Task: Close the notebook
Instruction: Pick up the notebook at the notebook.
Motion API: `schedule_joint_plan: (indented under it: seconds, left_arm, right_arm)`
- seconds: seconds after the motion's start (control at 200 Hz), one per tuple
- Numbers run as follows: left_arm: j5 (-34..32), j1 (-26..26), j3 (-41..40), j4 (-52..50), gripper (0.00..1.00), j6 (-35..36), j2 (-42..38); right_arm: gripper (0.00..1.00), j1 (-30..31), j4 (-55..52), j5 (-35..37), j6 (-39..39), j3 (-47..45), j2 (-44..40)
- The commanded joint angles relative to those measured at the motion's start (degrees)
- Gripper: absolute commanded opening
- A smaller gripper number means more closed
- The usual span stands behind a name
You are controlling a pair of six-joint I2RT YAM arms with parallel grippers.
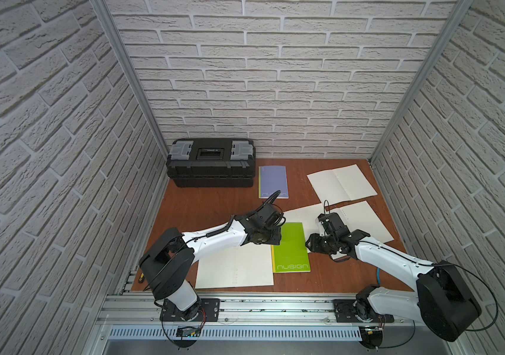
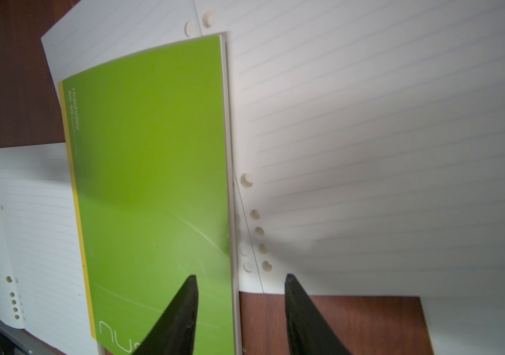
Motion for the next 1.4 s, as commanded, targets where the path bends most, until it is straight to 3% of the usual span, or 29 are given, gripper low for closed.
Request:
schedule_joint_plan:
  seconds: [0.0,0.775,1.395]
  left_arm:
    - [1.98,0.53,-1.16,0.22,0.54,-0.73,1.11]
    - [7.60,0.96,-3.81,4.56,0.54,-2.18,4.38]
    - [9.17,0.98,-1.07,2.47,0.57,-1.53,8.39]
  right_arm:
    - [0.45,0.89,3.44,-2.23,0.04,-1.11,0.43]
    - [0.35,3.99,4.58,-2.10,1.92,-3.64,1.16]
    - [0.31,4.78,6.76,-2.63,2.46,-4.03,2.90]
